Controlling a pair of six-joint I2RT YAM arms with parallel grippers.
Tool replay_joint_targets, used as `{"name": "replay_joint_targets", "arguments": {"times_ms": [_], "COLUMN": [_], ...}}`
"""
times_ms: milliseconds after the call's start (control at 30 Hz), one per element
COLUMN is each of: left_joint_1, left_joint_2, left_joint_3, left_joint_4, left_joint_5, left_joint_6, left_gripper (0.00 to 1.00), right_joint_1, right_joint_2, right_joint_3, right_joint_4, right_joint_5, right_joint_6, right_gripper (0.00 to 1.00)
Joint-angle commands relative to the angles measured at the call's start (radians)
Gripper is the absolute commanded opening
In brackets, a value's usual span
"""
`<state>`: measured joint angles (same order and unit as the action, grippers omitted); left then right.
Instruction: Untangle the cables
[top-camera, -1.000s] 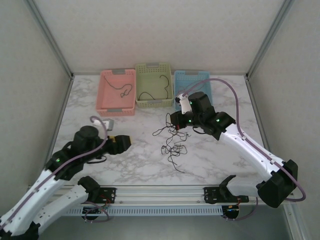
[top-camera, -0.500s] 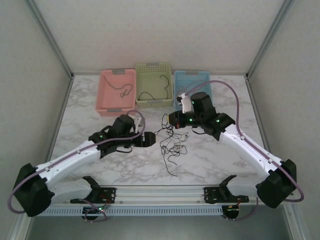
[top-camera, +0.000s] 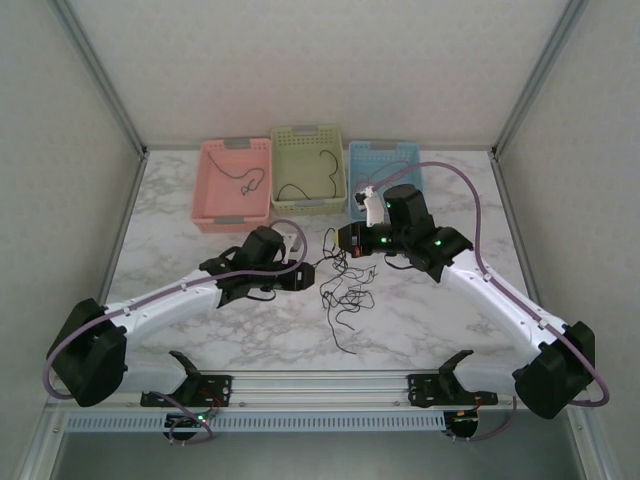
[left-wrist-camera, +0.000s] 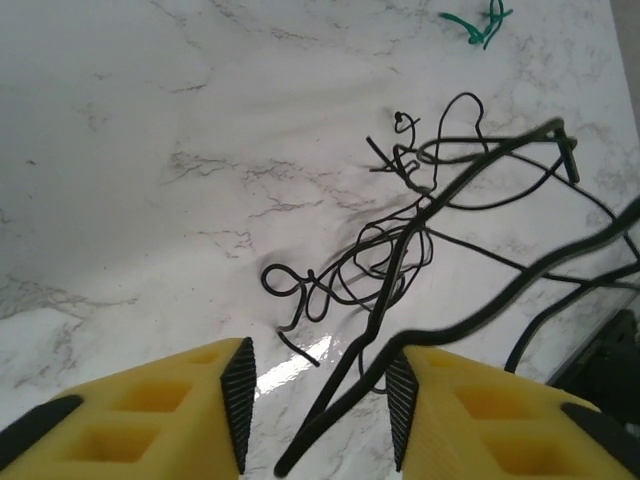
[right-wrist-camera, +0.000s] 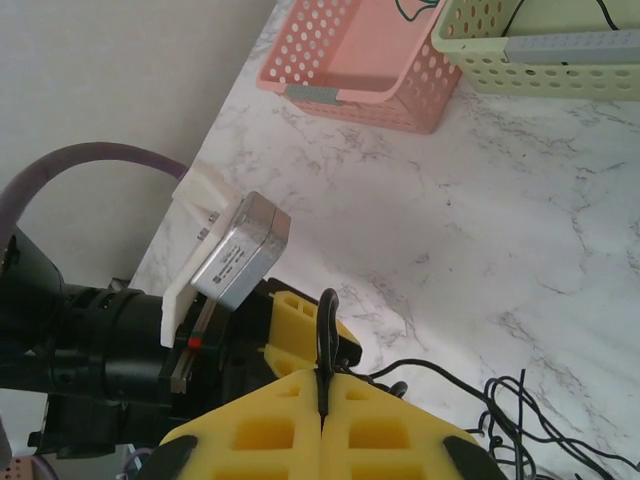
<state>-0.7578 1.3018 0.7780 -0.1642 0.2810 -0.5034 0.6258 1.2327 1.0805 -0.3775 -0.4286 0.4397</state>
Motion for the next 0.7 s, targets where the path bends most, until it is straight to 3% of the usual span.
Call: {"name": "replay_joint_targets", "arguments": {"times_ms": [0,100,300,567,667], "left_joint_1": [-0.009,-0.01,-0.002,0.02,0.021], "left_joint_2": [-0.014,-0.06,-0.211,-0.436,-0.458], "left_joint_3": [0.031,0.016,0.01,0.009,0.002], "left_joint_4": [0.015,-0.033,-0.348,-0.572,-0.552], "left_joint_5": [0.009,-0.036,-0.293,-0.391,-0.356], "left_joint_6": [0.007,0.002,-0.082,-0.127,-0.108], "left_gripper": [0.17,0.0,0.0,0.0,0.0], "right_joint_1": [-0.012,-0.022,-0.117,-0.338,-0.34], "right_joint_2": [-0.023,-0.03,-0.097,-0.177,-0.159], "right_joint_3": [-0.005,0.005,-0.022,-0.165,-0.184], "right_joint_4": [0.012,-0.003,-0.027,0.033,0.093], "right_joint_5": [-0.014,0.003,0.102,0.111,-0.023], "right_joint_6": [0.012,0.016,0.055,0.157,0.15], "right_gripper": [0.0,0.0,0.0,0.0,0.0]}}
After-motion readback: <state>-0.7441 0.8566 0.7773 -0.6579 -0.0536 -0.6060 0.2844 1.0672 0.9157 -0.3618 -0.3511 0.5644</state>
